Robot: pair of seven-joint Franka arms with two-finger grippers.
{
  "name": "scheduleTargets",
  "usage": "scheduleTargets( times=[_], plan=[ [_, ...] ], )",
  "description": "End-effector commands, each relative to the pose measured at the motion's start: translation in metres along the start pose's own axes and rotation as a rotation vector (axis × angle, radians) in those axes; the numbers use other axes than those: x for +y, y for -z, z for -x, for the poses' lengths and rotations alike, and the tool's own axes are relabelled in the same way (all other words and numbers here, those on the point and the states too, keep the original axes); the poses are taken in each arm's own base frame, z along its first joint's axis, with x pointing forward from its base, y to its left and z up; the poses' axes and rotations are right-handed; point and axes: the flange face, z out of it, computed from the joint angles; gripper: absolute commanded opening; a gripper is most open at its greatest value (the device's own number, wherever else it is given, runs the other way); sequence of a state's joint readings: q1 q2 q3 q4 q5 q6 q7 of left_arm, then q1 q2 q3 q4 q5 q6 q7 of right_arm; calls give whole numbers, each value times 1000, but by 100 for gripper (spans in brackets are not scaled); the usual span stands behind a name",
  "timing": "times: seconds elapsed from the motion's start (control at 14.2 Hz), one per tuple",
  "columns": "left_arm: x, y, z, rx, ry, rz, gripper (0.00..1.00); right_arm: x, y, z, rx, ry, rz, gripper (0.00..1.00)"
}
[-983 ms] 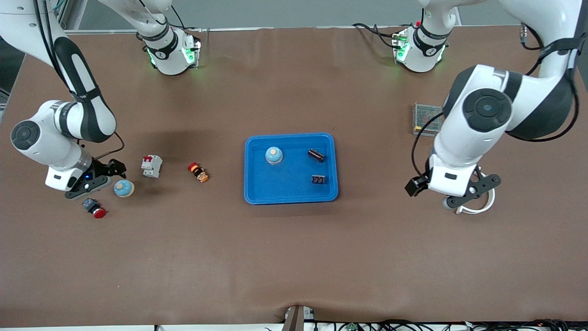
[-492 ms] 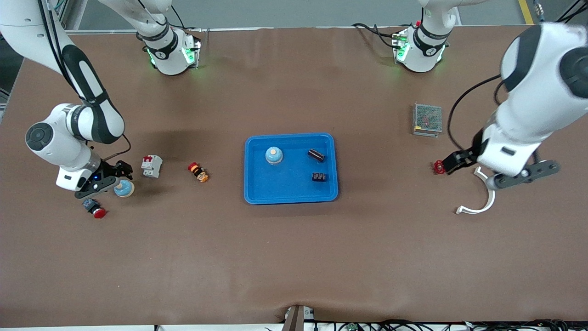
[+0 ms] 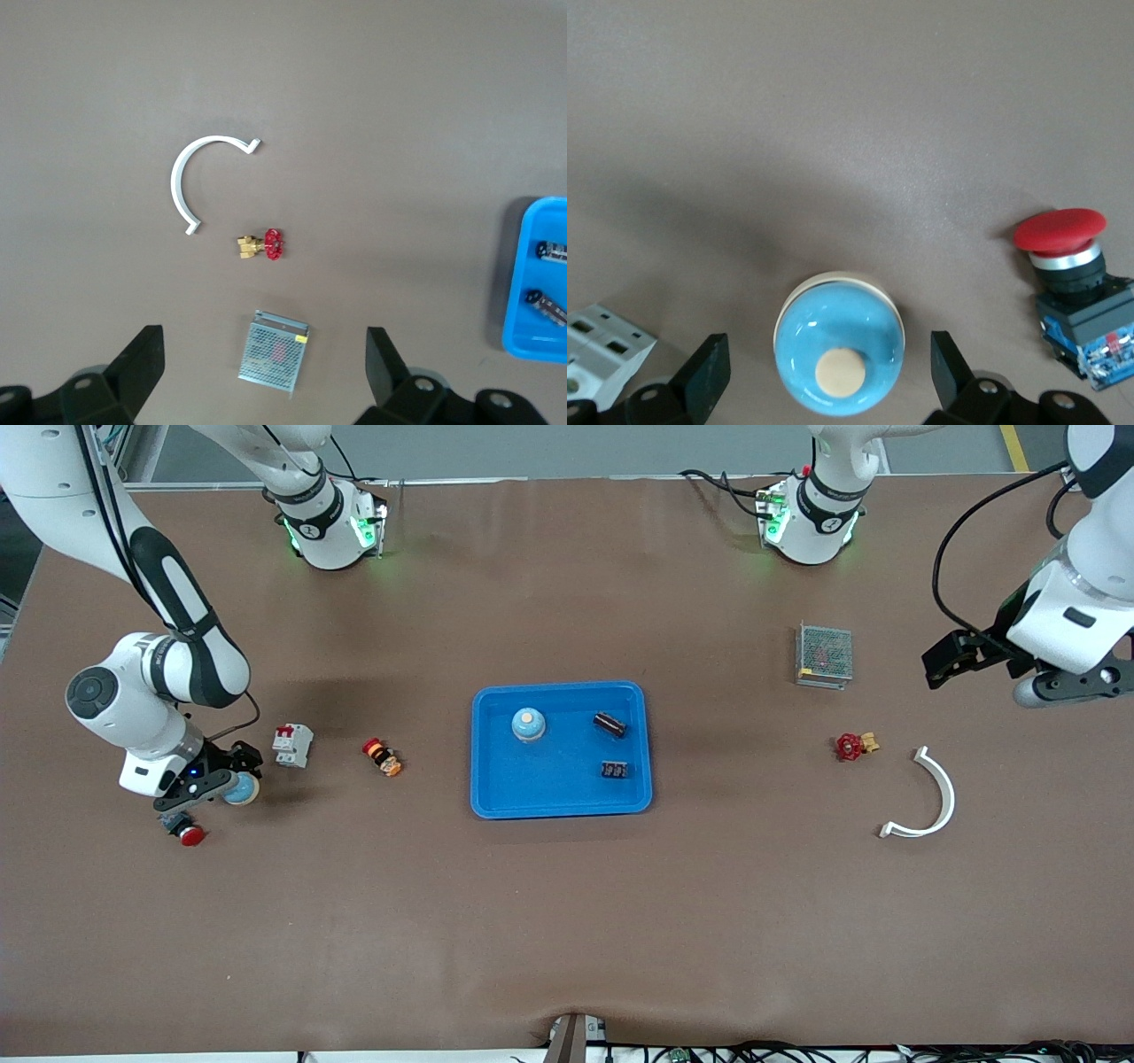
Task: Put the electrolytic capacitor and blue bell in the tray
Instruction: 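Grasp the second light-blue bell with the right gripper and lift it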
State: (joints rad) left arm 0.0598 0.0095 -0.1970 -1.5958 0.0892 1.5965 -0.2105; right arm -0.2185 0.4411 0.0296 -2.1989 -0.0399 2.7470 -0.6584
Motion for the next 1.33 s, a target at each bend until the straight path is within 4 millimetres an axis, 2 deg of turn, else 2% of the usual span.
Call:
scheduleTargets(
  times=[0.0,0.28,0.7,0.77,0.84,0.91,1.12,1.26],
  plan=[
    [-15,6,14,-2,-49,9,100,-1,-15,4,22,7,3,100],
    [-22,17,25,-8,-62,3,100,-1,-23,5,24,5,3,100],
    [-21,14,23,-13,-65,11,100,0,-23,5,24,2,3,100],
    [-19,14,24,-14,-63,33,100,0,-23,5,24,0,3,88],
    [-20,15,24,-14,-60,53,100,1,-23,6,24,-1,4,82],
    [-21,16,24,-14,-57,61,100,2,-23,7,24,-3,3,79],
    [-17,18,26,-11,-63,65,100,2,-22,6,25,-3,4,60],
    [-15,20,26,-10,-63,83,100,2,-22,6,24,-9,3,53]
  ],
)
